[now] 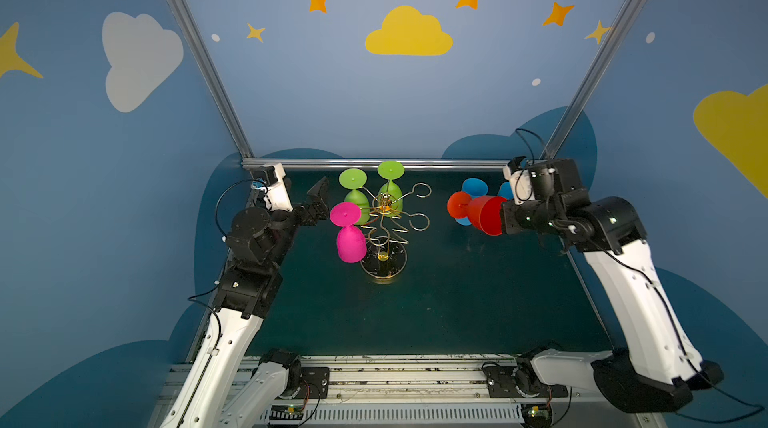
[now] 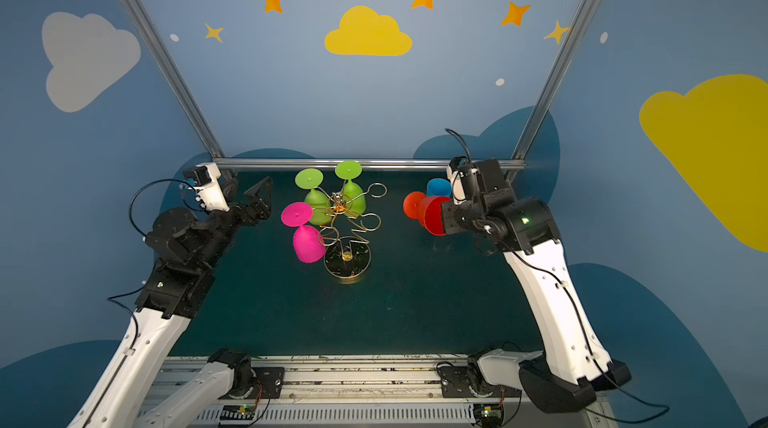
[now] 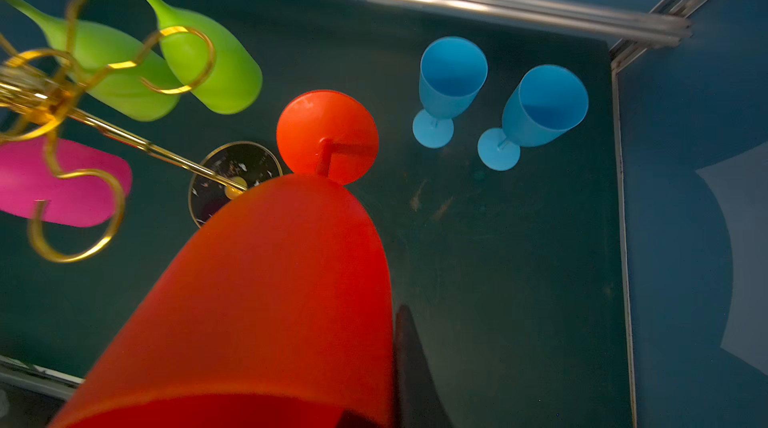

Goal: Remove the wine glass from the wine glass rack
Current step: 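Lower the red glass upright beside the blue glasses and open the right gripper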

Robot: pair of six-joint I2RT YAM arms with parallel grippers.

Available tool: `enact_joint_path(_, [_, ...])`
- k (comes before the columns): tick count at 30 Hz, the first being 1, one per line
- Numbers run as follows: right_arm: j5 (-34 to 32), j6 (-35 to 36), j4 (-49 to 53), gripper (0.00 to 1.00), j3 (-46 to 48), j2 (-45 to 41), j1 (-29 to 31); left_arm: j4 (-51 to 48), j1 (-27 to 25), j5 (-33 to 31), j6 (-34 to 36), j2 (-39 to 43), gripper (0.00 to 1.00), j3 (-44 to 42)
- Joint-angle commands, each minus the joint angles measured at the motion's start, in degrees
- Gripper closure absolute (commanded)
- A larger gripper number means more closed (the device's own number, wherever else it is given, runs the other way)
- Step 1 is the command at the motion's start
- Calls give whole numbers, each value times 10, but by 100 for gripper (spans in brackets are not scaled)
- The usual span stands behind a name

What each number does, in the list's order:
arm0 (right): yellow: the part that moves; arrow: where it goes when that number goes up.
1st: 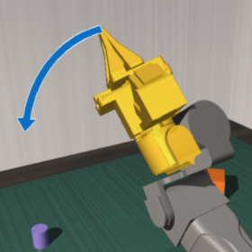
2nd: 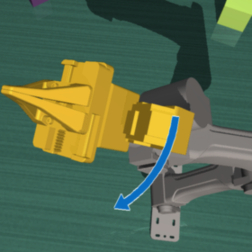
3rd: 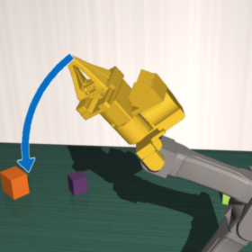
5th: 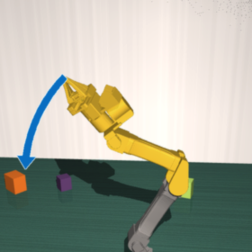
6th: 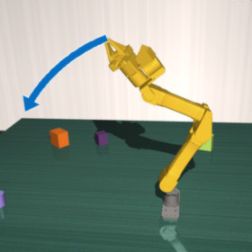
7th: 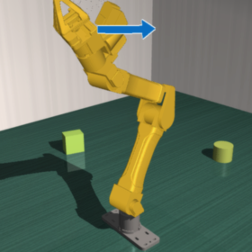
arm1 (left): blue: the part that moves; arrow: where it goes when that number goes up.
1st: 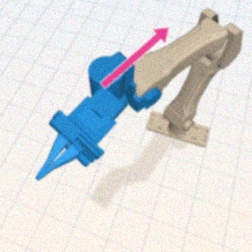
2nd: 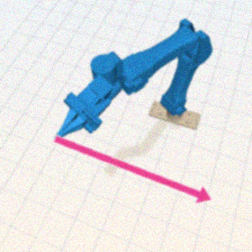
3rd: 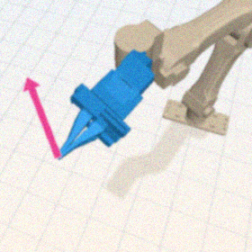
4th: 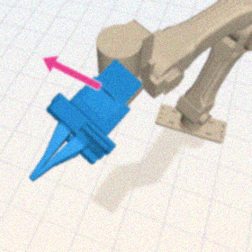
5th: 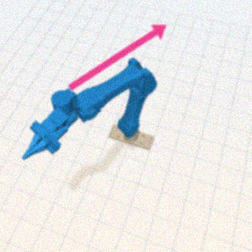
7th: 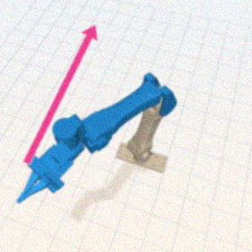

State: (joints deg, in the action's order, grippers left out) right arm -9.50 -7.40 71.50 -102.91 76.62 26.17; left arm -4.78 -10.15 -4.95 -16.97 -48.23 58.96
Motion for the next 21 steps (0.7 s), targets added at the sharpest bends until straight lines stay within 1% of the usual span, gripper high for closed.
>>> enact_joint_path(1, [-12, 22, 5, 100, 12, 37, -3, -86, 32, -10, -70, 19, 6, 11])
enact_joint_path(3, [-16, 28, -1, 100, 11, 76, -3, -103, 52, 11, -101, 30, 6, 4])
enact_joint_path(6, [-19, 36, -26, 100, 18, 123, -9, -130, 75, 47, -128, 37, 6, 2])
enact_joint_path(11, [-8, 46, -48, 100, 0, 201, -23, -153, 97, 77, -141, 51, 6, 1])
enact_joint_path(17, [-19, 55, -22, 100, -78, 300, -26, -159, 102, 83, -150, 68, 6, -10])
enact_joint_path(21, [-33, 56, 36, 100, -165, 372, -26, -151, 104, 87, -162, 78, 6, -24])
